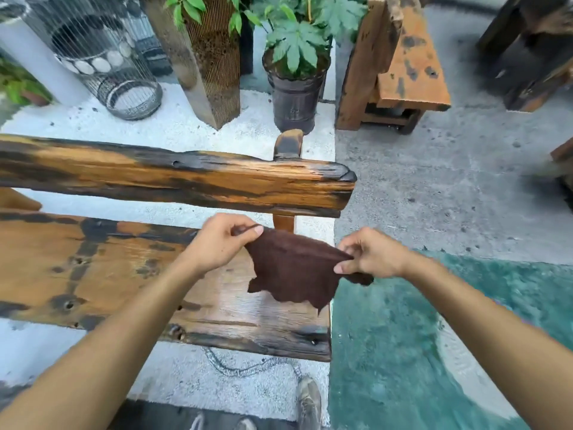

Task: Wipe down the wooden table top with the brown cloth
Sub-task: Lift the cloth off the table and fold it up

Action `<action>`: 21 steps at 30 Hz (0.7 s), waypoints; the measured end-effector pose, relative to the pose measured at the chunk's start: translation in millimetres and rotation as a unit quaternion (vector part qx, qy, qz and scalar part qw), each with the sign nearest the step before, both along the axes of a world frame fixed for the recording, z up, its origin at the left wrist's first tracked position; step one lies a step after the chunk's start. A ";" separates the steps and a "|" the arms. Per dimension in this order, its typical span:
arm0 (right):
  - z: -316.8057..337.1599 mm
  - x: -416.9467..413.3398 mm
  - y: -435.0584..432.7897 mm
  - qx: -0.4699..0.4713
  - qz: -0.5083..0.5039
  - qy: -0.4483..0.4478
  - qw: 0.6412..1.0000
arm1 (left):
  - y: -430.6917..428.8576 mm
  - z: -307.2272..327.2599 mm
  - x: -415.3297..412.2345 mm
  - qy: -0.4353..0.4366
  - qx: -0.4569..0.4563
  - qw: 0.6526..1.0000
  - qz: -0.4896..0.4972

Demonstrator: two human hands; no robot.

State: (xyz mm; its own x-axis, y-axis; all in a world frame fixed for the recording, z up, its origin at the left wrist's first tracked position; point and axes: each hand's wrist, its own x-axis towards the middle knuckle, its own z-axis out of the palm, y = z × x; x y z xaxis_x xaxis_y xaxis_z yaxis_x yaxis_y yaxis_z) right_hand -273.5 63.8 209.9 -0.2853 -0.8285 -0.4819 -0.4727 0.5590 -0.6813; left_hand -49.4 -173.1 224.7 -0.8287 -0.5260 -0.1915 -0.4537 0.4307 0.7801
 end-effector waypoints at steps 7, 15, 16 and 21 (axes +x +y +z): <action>-22.5 -53.4 -56.3 -0.020 0.005 0.088 0.996 | -61.2 -46.3 -25.7 -0.038 -0.164 0.984 -0.058; -124.5 -25.1 -18.2 0.044 0.012 0.123 0.991 | -29.5 -144.7 -4.4 -0.033 -0.311 0.934 -0.175; -138.4 -15.9 -9.8 0.054 0.013 0.129 0.990 | -21.1 -155.3 4.7 -0.053 -0.312 0.930 -0.190; -257.6 48.4 27.1 0.122 0.038 0.111 0.986 | 19.5 -265.4 55.5 -0.124 -0.317 0.893 -0.294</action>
State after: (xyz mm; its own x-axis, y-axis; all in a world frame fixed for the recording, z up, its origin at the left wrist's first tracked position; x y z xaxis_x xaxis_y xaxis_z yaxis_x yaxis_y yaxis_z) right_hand -225.1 90.9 -47.7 -0.3473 -0.7192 -0.6018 -0.6415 0.6503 -0.4069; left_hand 6.1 -153.6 -40.7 -0.9707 -0.0812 -0.2263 -0.1281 0.9712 0.2010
